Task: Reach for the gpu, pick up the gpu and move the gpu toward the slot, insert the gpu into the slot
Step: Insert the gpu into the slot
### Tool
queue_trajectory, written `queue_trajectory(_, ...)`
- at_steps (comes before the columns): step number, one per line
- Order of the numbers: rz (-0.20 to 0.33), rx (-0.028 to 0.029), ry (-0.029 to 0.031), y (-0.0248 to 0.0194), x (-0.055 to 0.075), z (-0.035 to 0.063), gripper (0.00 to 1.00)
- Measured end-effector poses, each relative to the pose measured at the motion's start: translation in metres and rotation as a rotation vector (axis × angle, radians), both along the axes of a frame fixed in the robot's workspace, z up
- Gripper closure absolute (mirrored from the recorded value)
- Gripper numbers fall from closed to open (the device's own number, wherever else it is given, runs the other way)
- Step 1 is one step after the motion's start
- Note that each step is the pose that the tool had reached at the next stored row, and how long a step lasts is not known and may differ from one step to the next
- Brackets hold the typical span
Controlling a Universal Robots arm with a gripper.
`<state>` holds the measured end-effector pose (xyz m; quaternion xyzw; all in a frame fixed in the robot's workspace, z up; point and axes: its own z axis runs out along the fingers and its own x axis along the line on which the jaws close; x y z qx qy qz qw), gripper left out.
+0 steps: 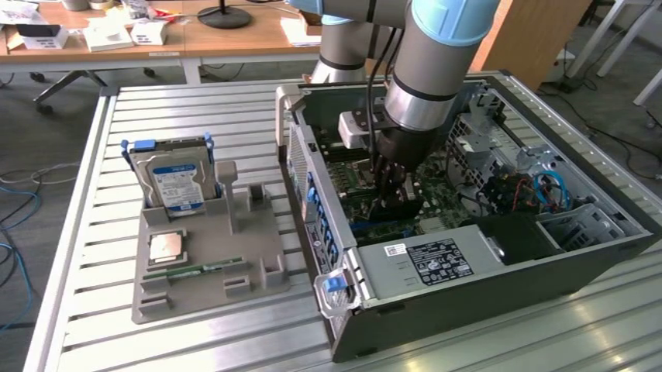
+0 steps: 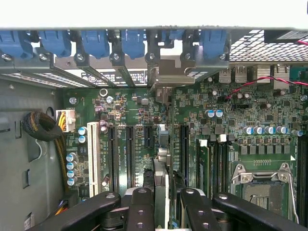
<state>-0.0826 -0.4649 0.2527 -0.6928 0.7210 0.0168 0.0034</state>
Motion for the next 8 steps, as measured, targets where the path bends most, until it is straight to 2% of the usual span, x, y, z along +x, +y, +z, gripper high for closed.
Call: queue_trajectory(8, 0.0, 0.0, 0.0, 0.0, 0.0, 0.0, 0.74)
